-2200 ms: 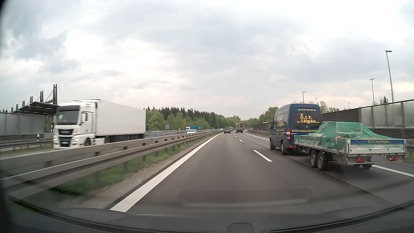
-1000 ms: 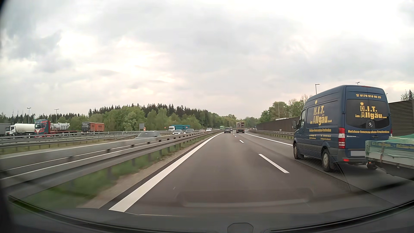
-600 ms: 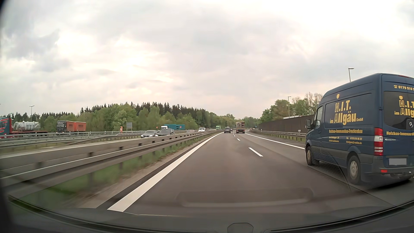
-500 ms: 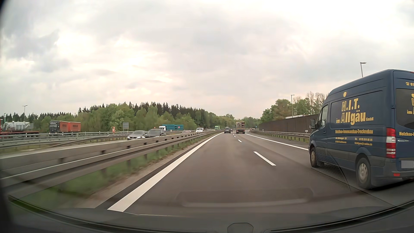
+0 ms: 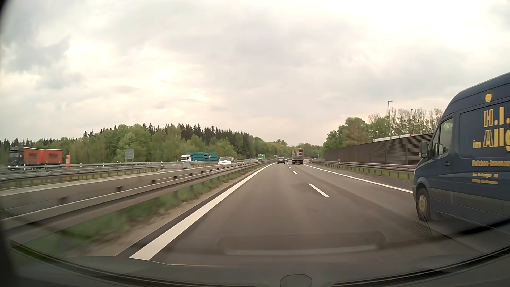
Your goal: Follow the waypoints while adhering to traffic rules and regulations
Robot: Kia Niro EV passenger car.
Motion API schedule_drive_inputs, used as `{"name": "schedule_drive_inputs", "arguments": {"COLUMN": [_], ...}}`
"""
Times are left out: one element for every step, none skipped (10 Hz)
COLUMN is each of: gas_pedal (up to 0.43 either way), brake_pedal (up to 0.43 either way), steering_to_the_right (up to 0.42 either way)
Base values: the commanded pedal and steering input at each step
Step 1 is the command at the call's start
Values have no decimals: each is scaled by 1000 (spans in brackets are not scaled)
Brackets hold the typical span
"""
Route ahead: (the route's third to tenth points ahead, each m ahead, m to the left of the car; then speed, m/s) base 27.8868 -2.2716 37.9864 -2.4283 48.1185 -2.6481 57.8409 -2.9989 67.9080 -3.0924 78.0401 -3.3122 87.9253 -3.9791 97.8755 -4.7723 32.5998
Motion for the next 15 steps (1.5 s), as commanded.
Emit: {"name": "schedule_drive_inputs", "arguments": {"gas_pedal": [157, 157, 157, 157, 157, 157, 157, 157, 157, 157, 169, 169, 169, 169, 169], "brake_pedal": [0, 0, 0, 0, 0, 0, 0, 0, 0, 0, 0, 0, 0, 0, 0], "steering_to_the_right": [3, 3, 3, 3, 3, 3, 3, 3, 4, 4, 5, 5, 5, 5, 5]}}
